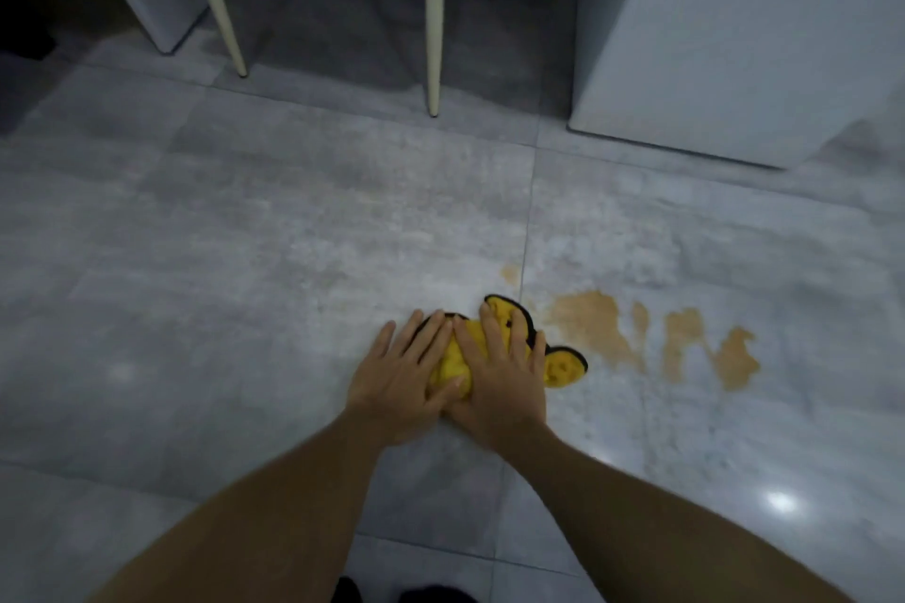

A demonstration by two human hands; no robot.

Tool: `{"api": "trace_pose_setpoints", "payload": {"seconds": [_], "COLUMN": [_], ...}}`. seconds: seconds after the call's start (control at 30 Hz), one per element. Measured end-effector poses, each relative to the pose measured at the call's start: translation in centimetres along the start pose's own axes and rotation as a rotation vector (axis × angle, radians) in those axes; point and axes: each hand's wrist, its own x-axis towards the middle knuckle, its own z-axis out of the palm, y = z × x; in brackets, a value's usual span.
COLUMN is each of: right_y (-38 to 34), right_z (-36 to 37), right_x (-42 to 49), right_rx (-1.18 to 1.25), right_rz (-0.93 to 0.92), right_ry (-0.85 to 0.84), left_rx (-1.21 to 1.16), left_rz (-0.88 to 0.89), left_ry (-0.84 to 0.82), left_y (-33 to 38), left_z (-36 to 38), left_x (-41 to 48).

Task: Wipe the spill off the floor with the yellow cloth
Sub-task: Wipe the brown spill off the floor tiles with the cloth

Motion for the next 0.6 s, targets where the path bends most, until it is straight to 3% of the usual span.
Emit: {"api": "trace_pose_setpoints", "payload": {"seconds": [0.2,0.6], "right_y": [2.6,7.3], "right_z": [0.6,-2.2], "right_x": [-1.1,10.3], "right_rx": [-0.004,0.014], "right_rz": [0.056,0.105], "right_ry": [0.034,0.015], "left_rx": [0.024,0.165], "left_rz": [-0.001,-0.057], "left_ry": [0.018,-0.086], "left_y": [3.4,3.1], "left_z": [0.7,-4.3], "left_x": [0.9,13.3]}}
